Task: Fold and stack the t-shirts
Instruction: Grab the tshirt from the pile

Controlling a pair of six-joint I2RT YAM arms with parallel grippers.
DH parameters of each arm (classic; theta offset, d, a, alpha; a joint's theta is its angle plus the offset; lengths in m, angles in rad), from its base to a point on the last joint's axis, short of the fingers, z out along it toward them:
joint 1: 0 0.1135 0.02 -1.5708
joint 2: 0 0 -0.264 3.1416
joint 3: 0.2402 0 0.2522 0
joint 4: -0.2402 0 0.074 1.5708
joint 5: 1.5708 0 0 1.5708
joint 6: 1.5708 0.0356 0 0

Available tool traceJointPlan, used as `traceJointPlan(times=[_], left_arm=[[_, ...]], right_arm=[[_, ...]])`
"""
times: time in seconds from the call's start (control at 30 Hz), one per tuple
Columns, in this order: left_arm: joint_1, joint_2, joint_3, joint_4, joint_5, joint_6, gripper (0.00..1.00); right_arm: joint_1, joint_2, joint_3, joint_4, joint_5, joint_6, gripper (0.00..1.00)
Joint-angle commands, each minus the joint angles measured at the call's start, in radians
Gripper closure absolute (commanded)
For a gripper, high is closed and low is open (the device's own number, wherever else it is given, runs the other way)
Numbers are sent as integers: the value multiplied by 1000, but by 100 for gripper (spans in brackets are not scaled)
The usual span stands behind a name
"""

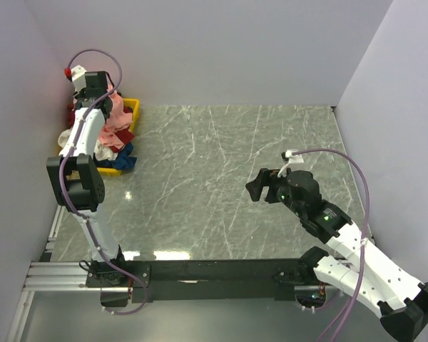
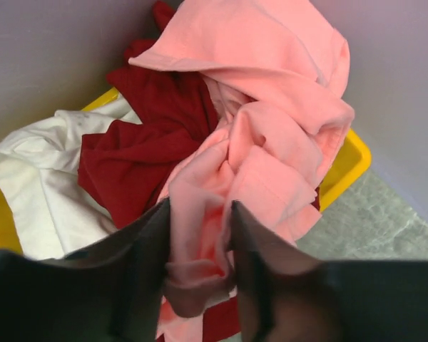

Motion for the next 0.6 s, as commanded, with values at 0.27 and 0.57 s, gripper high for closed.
traceJointPlan(times=[0.27, 0.57], left_arm=[[1, -125, 157, -6, 100, 71, 100], [0, -307, 206, 140, 362, 116, 100]], right_arm=[[2, 20, 27, 37, 18, -1, 10], [2, 69, 61, 61, -9, 2, 12]])
